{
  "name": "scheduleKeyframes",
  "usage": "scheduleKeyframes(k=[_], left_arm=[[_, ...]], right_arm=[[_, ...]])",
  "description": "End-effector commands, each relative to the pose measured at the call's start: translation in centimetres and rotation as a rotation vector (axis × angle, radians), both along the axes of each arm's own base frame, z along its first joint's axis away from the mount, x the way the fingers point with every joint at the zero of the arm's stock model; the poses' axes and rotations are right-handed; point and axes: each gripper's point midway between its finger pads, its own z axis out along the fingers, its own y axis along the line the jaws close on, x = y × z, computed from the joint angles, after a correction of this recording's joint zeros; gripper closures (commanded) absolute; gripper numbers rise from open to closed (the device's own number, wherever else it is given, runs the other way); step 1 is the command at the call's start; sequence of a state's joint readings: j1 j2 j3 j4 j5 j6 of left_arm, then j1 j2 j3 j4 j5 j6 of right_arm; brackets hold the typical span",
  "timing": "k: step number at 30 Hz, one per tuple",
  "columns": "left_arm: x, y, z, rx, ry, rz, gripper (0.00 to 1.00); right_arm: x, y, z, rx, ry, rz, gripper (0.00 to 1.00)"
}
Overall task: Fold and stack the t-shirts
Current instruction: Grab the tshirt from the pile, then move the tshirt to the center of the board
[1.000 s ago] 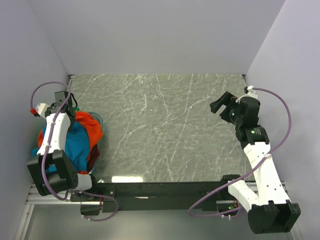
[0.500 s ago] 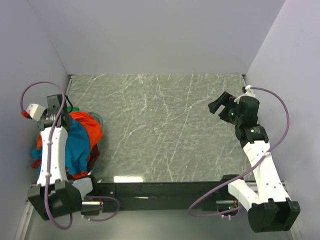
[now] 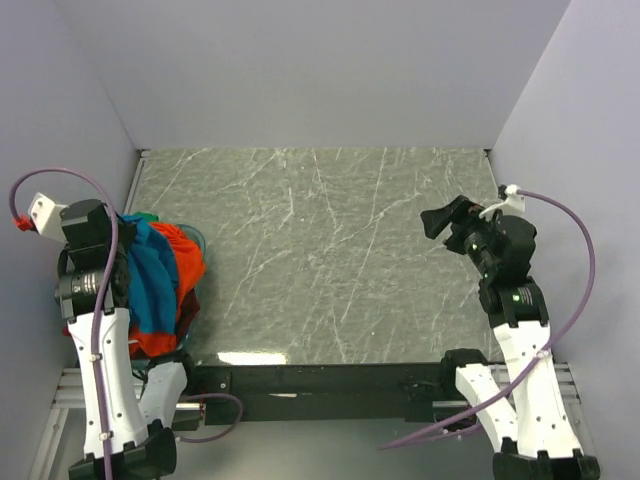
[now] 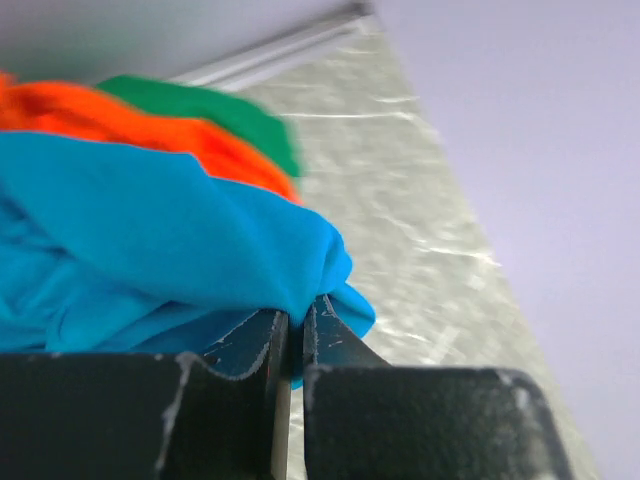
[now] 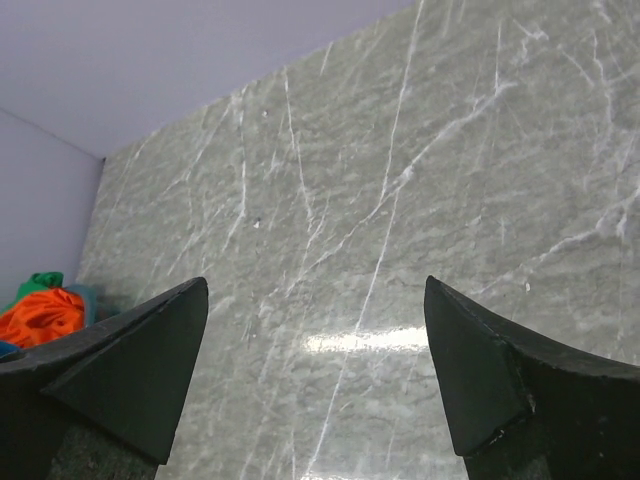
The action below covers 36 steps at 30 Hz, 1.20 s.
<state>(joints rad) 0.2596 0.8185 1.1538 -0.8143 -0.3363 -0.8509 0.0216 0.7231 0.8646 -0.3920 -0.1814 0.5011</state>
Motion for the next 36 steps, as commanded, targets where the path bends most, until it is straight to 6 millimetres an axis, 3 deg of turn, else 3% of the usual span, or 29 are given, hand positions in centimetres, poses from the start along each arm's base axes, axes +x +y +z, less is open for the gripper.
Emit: scheduleKeyframes(k=[1,7,8,10,14,17,21,22,23,25,26,27,29,32,34,36], left_arm=[[1.6,-2.8,7.4,0.058,-0.25,-0.193,0.99],[2.6,-6.6,13.7,0.096,-0.445,-0.42,0.99],[2.6,-8.4,14.4,0.086,-0.476,-0.525,0.99],[2.6,-10.0,15.6,0.08,-0.522,-0.613,0.99],[1.4,-13.7,19.8,0.104,-0.682,-0.816,0.99],[0.0,-16.7,21.7,0.075,-0.757,-0.967,0.99],[-0.1,-19.7,22.3,0.041,-0.78,-1.069,0.99],[1.0,-19.8,22.2,0.032,-0.771,-1.049,0.99],[0.7,-22.5,21.9,-0.01,-0.763,-1.133,0.99],[3.0,-24.1,20.6,-0.015,-0.687,-1.123,0.99],[2.8,-26.6,20.0,-0.036,-0.659,-1.182,0.99],[3.3,-27.6,19.2,-0.029,-0.631,-1.199,0.99],[4.2,-30.6,16.7,-0.047,-0.554,-1.234,0.99],[5.3,-33.4,12.0,-0.047,-0.432,-1.246,0.99],[6.9,-34.3,7.6,-0.057,-0.321,-1.219,0.96],[7.7,-35.2,4.7,-0.063,-0.25,-1.229,0.95]], right_arm=[[-0.8,-0.3,0.5,-0.028,-0.061,-0.002,0.06],[-2.4,-0.3,1.4,-0.06,-0.133,0.01,0.06],[-2.6,-0.5,1.3,-0.064,-0.133,0.003,0.06],[-3.1,-0.8,1.7,-0.079,-0.15,-0.012,0.06],[-3.5,-1.7,2.2,-0.097,-0.18,-0.058,0.06],[-3.6,-1.6,2.5,-0.085,-0.209,-0.055,0.06],[-3.8,-1.1,2.5,-0.08,-0.215,-0.028,0.06],[-3.9,-1.0,2.6,-0.082,-0.217,-0.024,0.06],[-3.9,-1.1,2.5,-0.084,-0.213,-0.024,0.06],[-4.0,-1.1,2.5,-0.09,-0.212,-0.024,0.06],[-4.1,-1.2,2.4,-0.091,-0.209,-0.029,0.06],[-4.2,-1.2,2.4,-0.091,-0.211,-0.029,0.06],[-4.4,-1.3,2.5,-0.098,-0.213,-0.031,0.06],[-4.5,-1.5,2.3,-0.1,-0.212,-0.041,0.06],[-4.4,-1.5,2.0,-0.099,-0.201,-0.043,0.05],[-4.2,-1.6,1.4,-0.103,-0.175,-0.047,0.05]])
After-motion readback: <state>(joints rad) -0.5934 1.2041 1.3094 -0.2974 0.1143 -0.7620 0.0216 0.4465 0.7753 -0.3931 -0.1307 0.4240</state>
